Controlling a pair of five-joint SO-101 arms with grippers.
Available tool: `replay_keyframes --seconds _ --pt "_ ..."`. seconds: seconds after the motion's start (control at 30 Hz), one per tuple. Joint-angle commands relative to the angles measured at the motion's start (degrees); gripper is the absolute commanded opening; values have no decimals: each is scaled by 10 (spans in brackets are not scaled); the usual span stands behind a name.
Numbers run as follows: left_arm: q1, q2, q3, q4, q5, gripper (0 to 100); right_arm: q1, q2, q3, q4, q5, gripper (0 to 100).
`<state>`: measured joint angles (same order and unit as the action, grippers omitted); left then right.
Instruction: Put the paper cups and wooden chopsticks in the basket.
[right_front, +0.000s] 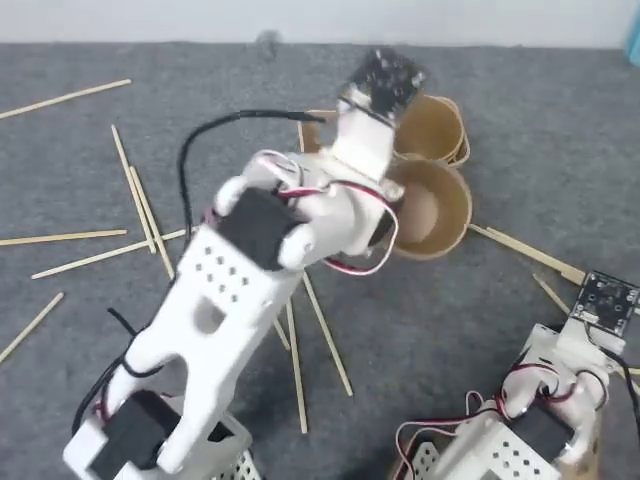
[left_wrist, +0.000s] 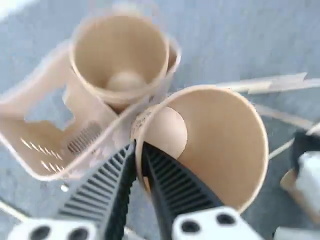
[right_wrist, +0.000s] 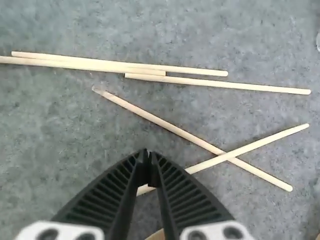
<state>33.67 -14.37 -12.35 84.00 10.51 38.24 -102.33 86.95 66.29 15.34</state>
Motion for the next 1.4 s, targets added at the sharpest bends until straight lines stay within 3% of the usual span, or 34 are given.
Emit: replay_keyframes --seconds 0.0,0.17,0.4,0.7,0.97,1.37 --pt "-11 -1 -104 11 26 13 7 0 -4 -11 -4 8" --pt "-45 42 -211 11 45 13 5 0 -4 -11 -4 8" --pt "-69 217 -413 35 53 13 5 0 -4 -38 -4 8" --pt "-69 404 -643 76 53 13 4 7 97 -326 -5 8" --pt "-66 461 -663 70 53 13 4 -15 95 -327 -84 9" --pt "-66 487 -660 95 57 13 -5 -15 95 -293 -84 9"
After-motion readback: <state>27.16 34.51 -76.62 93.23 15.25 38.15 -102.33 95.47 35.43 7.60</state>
